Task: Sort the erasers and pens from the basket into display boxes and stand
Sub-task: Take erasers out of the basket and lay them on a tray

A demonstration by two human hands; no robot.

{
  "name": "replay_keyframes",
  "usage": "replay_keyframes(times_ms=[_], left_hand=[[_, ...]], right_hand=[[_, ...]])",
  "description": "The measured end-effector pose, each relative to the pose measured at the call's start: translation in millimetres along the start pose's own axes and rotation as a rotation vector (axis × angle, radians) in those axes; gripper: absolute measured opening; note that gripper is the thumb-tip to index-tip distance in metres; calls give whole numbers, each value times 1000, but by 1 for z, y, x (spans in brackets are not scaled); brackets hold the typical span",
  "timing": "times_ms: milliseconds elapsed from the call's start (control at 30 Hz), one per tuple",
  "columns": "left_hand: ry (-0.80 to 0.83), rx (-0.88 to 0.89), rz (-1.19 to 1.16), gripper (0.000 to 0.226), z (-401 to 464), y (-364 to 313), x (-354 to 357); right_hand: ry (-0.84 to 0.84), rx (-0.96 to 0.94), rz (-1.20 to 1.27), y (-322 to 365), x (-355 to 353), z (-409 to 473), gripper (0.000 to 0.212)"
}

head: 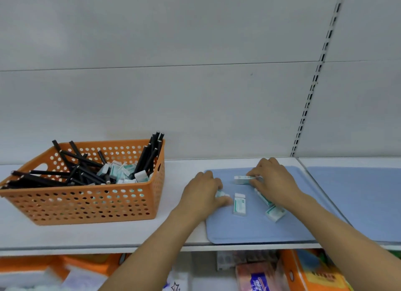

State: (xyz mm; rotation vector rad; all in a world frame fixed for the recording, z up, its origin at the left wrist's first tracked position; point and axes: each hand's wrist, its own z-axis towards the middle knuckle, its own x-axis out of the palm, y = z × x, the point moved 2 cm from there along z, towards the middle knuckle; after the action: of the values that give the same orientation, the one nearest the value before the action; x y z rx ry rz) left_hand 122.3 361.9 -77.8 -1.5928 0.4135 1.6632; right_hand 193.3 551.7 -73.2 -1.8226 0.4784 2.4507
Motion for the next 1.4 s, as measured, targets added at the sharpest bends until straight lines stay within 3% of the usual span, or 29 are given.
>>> replay_keyframes(times_ms=[133,267,433,500,667,833,967,1100,1233,1400], left_hand=[[-151,-152,-176,37,23,5,14],[-138,-166,-255,21,36,10,18],[-168,-170,-241,39,10,-9,12],[-51,-120,-83,54,-3,-28,15],[-52,13,-13,29,-11,-17,8],[-2,97,36,30,5,6,1],[156,72,-142,24,22,12,-1],[142,70,-217,27,23,24,0],[95,73,-316,27,22,26,2],[22,20,-414,17,20,30,10]], right_hand=[[-12,-3,-42,11,6,10,24],[48,-27,-26,16,2,9,26],[122,129,-83,-18,-9,-3,54],[214,228,-50,-28,-11,-6,48],[235,240,26,-34,-11,-7,14],[344,159,-55,-24,-21,-3,11],[452,114,-20,-16,-38,-3,10],[368,-15,110,3,-20,2,18],[292,-80,194,10,3,7,39],[201,-32,186,-7,3,12,33]])
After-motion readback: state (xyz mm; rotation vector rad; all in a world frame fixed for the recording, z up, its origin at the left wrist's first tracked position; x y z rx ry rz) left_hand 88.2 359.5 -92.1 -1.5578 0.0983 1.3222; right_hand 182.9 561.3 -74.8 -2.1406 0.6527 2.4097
